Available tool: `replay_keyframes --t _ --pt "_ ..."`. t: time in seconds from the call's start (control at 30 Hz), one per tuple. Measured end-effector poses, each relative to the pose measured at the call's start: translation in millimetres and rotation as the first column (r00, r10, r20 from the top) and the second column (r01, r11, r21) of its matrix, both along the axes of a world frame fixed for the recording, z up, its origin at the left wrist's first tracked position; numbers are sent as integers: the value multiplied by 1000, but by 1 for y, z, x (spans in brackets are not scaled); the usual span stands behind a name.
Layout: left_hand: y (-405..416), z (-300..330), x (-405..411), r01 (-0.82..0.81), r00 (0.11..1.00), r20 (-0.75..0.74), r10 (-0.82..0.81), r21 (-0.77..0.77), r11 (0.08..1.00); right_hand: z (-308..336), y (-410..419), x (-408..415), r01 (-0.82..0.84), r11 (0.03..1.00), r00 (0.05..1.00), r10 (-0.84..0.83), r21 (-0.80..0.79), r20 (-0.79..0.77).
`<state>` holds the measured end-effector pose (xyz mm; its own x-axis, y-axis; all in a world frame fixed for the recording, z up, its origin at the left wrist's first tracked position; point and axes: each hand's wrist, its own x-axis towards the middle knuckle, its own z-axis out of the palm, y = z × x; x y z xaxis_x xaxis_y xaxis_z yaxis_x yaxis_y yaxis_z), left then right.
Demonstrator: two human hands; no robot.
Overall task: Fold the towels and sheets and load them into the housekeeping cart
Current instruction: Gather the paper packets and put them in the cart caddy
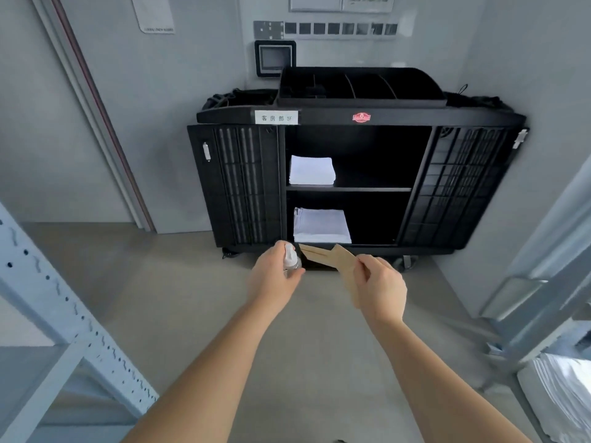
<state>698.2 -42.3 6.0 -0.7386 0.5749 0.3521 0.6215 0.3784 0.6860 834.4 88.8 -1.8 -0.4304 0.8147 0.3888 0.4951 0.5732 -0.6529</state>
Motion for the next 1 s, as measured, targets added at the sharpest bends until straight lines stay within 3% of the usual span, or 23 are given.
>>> replay_keyframes --t 0.27,0.67,1.0 --pt "144 37 -115 71 997 -23 -73 -58 996 30 156 -124 -25 1000 999 26 12 -42" --pt "317 101 -288 89 996 -24 -87 89 992 109 337 -294 -52 991 983 72 124 -168" --pt "438 147 -459 118 991 -80 -106 170 978 155 457 -440 47 978 970 5 205 -243"
